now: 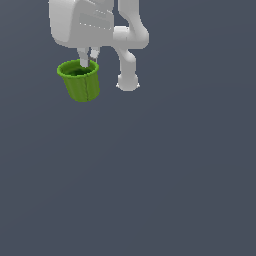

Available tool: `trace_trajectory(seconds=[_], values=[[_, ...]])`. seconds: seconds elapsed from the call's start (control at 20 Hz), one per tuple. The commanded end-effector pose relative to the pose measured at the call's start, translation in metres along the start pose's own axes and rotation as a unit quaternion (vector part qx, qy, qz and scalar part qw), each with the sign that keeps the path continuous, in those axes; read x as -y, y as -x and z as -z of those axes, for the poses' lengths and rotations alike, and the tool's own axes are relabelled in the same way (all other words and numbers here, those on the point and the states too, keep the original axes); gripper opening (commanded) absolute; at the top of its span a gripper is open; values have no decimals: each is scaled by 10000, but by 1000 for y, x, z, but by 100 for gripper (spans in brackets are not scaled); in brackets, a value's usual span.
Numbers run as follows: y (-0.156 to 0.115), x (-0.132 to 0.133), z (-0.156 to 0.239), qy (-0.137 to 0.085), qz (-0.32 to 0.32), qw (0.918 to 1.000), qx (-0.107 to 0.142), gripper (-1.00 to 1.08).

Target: Pick up the object and move it to a goal position.

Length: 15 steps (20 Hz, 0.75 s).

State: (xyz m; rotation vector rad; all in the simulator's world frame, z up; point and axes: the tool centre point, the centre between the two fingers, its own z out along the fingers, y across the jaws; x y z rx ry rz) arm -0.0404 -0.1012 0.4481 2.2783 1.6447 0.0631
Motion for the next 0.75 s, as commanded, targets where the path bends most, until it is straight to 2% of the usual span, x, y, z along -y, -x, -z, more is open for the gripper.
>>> trace_trajectory(seconds=[0.0, 0.35, 0.7], values=[[8, -4, 22, 6, -3, 10000, 2, -100], [21, -13, 59, 9, -13, 10000, 17, -100], [25, -16, 70, 10, -16, 10000, 23, -100]])
